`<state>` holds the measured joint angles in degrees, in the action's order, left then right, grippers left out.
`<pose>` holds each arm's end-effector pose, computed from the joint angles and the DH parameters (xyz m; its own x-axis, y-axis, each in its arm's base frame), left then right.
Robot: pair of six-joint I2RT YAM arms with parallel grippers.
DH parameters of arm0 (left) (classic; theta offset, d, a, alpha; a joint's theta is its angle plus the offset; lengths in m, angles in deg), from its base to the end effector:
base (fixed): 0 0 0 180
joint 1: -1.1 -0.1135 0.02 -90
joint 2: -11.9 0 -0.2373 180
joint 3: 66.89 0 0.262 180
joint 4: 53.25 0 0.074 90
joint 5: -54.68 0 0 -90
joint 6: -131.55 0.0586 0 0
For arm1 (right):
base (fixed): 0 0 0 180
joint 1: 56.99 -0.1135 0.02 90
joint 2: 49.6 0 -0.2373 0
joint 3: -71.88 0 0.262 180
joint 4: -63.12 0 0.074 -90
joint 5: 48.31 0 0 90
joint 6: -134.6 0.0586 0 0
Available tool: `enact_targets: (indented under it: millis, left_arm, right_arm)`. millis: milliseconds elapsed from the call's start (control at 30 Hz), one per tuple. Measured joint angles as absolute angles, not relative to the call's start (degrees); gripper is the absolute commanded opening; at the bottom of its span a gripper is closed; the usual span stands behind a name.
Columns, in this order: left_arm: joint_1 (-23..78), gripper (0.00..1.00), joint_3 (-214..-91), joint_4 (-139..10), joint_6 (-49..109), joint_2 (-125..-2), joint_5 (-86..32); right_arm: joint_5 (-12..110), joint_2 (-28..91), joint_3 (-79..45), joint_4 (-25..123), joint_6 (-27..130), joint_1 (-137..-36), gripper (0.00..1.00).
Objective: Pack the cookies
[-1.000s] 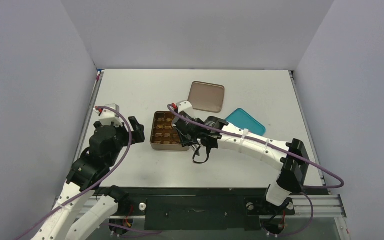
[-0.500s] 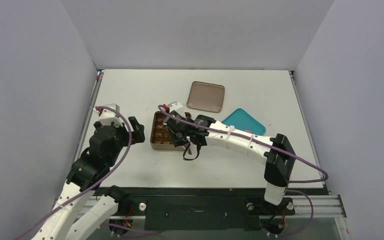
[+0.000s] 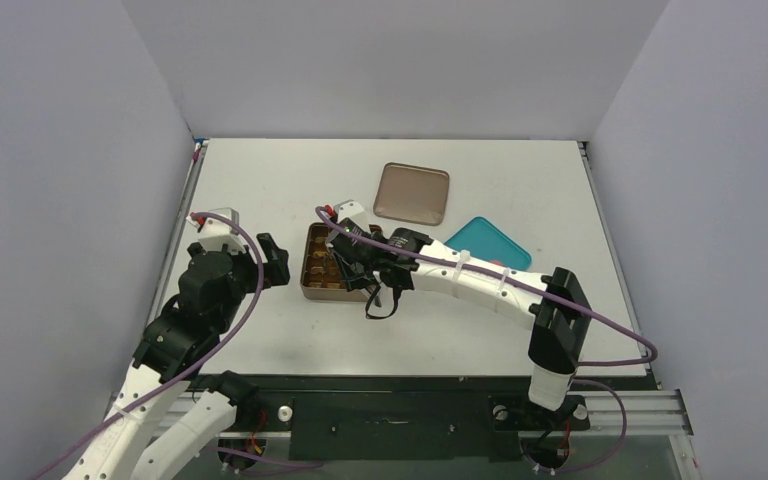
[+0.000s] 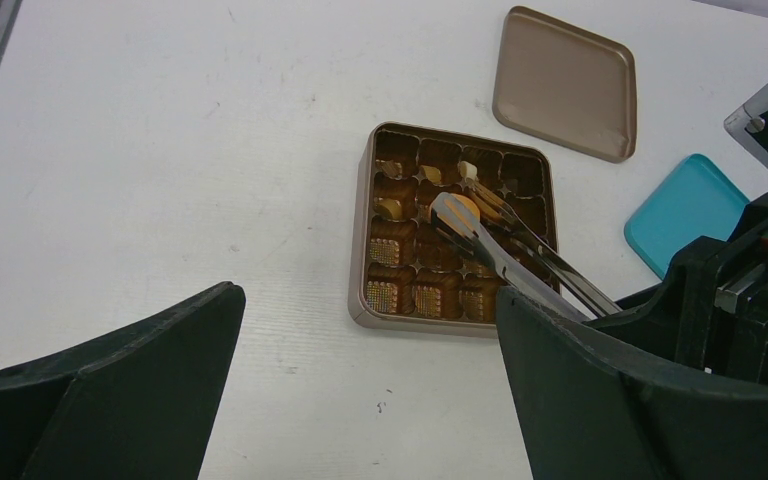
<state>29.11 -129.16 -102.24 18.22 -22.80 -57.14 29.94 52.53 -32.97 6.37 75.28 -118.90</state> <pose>0.1662 -0.0637 0.3230 -0.3477 -0.2315 -0.9086 -0.0079 0.9697 -0.2440 0.2030 0.3550 0.2516 -0.7397 -0.3250 -0.5892 -0.4999 0.8515 0.1580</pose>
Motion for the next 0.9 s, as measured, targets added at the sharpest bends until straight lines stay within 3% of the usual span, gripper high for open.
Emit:
enact_targets:
  millis: [900]
  left_arm:
    - [29.1, 0.97, -129.2, -102.2, 18.2, -23.5, -57.1]
  right_arm:
    - [30.0, 55.3, -33.0, 7.4, 75.7, -117.0, 0.38]
